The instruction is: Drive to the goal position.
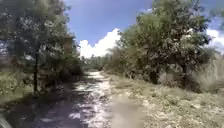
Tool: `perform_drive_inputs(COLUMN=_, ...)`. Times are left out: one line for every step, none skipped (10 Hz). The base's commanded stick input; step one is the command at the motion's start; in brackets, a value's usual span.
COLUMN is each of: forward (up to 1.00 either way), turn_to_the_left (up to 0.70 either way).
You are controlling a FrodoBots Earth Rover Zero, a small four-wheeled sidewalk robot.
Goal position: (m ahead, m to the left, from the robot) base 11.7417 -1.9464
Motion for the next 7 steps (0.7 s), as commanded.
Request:
perform_drive_inputs(forward=0.5, turn_to_the_left=0.0)
perform_drive_inputs(forward=0.5, turn_to_the_left=0.0)
perform_drive_inputs(forward=0.5, turn_to_the_left=0.0)
perform_drive_inputs(forward=0.5, turn_to_the_left=0.0)
perform_drive_inputs(forward=0.5, turn_to_the_left=0.0)
perform_drive_inputs(forward=0.5, turn_to_the_left=0.0)
perform_drive_inputs(forward=0.5, turn_to_the_left=0.0)
